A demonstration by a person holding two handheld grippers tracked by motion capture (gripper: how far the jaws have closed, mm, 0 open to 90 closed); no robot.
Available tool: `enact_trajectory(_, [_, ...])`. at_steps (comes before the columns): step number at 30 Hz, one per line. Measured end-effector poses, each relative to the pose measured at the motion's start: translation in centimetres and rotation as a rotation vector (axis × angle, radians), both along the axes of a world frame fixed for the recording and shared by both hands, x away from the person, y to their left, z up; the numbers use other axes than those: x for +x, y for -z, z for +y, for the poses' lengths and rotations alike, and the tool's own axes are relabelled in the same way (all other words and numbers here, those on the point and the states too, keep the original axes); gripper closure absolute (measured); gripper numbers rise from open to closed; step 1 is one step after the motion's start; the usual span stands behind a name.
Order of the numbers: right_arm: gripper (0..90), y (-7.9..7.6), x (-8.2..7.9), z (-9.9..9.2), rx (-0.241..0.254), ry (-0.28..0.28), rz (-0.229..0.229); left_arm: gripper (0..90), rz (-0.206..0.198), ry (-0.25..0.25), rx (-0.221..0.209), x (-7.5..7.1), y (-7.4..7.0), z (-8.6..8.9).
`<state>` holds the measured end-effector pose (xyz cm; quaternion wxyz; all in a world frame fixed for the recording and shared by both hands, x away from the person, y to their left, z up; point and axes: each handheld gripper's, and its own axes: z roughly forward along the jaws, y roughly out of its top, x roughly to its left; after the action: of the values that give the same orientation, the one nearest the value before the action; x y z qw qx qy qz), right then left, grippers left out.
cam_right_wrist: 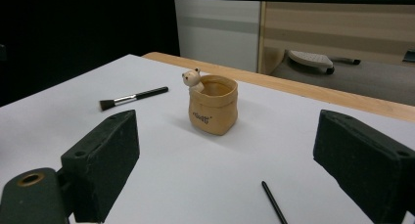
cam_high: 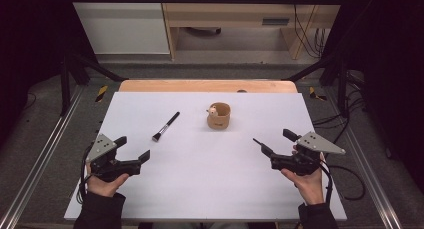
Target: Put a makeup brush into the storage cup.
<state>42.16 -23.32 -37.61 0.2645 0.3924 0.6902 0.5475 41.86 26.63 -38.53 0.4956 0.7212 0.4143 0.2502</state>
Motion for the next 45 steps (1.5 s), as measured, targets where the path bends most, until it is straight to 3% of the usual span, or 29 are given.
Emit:
enact_trajectory(17, [11.6, -0.8, -0.3, -1.2, -0.018, 0.051, 0.008, 5.1, 0.026, -0.004, 0.009, 0.2, 0.8, 0.1])
enact_trajectory(36, [13.0, 0.1, 2.5, -0.2, -0.097, 0.055, 0.107, 5.3, 0.051, 0.005, 0.035, 0.5, 1.6, -0.6])
enact_trajectory(45, [14.1, 1.0, 3.9, 0.2, -0.148, 0.070, 0.185, 5.4, 0.056, 0.002, 0.033, 0.6, 1.7, -0.5])
